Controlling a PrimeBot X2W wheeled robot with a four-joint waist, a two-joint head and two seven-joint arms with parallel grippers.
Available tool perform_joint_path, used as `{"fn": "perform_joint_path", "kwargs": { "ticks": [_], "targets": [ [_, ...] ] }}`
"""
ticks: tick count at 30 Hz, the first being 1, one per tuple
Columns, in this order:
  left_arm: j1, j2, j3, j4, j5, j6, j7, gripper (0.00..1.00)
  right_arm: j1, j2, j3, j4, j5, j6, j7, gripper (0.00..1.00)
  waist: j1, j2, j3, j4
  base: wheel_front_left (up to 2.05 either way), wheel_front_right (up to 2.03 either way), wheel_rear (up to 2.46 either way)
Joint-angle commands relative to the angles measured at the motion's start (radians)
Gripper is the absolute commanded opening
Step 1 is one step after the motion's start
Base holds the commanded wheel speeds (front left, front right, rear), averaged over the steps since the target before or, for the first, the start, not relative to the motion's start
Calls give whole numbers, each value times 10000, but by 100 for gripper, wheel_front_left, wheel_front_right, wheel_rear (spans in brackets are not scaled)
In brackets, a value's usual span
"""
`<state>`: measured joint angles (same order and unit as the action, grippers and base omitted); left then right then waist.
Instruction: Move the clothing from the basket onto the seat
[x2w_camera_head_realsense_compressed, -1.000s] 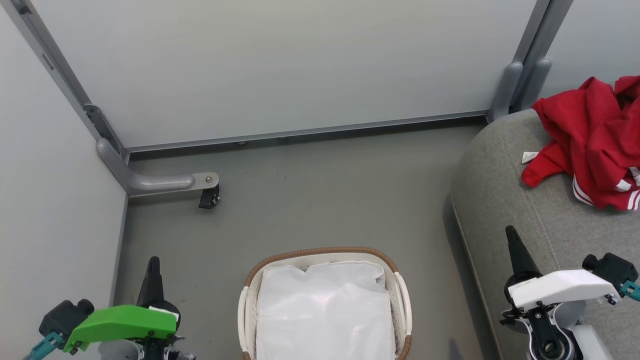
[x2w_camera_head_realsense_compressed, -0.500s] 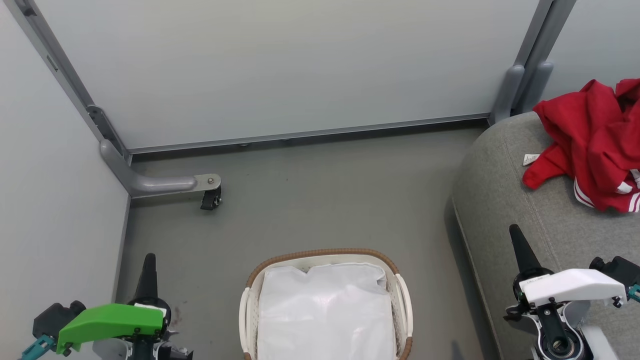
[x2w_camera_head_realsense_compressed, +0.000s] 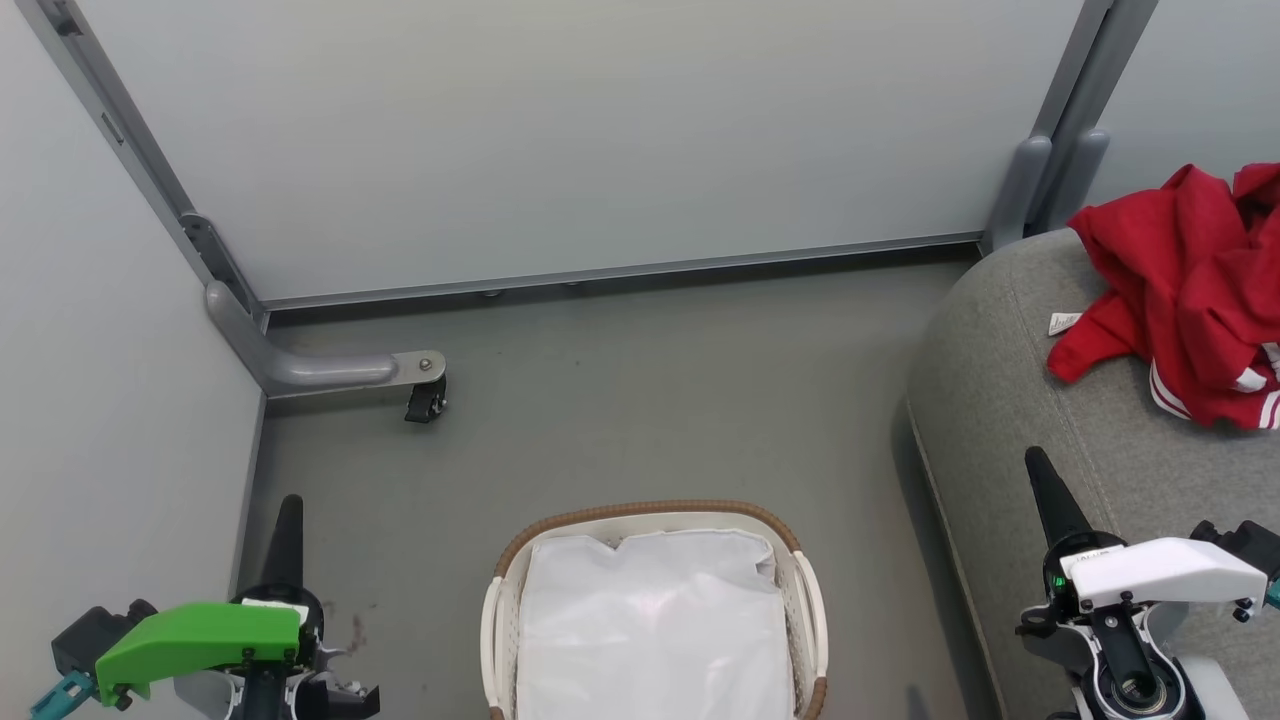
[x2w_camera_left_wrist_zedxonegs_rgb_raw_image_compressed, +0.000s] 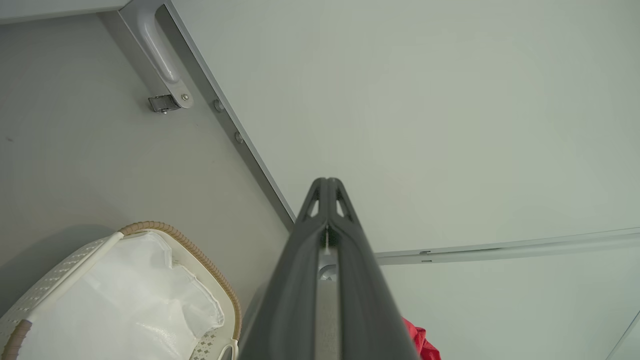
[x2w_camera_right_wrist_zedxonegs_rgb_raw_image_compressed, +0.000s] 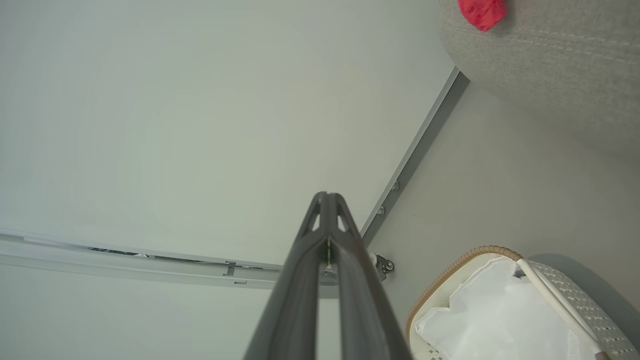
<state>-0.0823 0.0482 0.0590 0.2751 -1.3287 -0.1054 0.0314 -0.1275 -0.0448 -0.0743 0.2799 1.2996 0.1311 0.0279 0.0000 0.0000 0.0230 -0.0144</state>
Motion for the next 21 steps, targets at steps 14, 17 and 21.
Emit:
{"fn": "perform_joint_path", "kwargs": {
  "ticks": [14, 17, 21],
  "targets": [
    [-263, 31, 250, -176, -1152, -133, 336, 0, 138, -67, -185, -206, 1266, -3, 379, 0, 0, 0, -67, 49, 0, 0, 0],
    [-253, 32, 283, -196, -1356, -156, 395, 0, 150, -70, -215, -227, 1480, -3, 435, 0, 0, 0, -81, 58, 0, 0, 0],
    [-270, 32, 330, -217, -1618, -185, 478, 0, 161, -72, -252, -258, 1774, -4, 509, 0, 0, 0, -99, 72, 0, 0, 0]
  ]
}}
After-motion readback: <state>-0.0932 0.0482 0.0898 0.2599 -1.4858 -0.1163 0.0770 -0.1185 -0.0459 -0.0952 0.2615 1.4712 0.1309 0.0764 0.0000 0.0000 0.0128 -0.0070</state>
